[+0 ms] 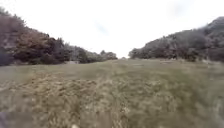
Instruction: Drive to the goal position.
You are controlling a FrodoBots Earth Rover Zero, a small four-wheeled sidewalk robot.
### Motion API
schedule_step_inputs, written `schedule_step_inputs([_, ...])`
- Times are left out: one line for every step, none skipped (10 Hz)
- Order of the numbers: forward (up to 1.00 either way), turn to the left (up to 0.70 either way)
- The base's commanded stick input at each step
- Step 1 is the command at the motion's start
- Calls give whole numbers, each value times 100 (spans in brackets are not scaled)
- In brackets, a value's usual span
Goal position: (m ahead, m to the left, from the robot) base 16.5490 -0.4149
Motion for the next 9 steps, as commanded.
schedule_step_inputs([100, 0])
schedule_step_inputs([100, 0])
schedule_step_inputs([100, 0])
schedule_step_inputs([100, 0])
schedule_step_inputs([100, 0])
schedule_step_inputs([100, 0])
schedule_step_inputs([100, 0])
schedule_step_inputs([100, 0])
schedule_step_inputs([100, 0])
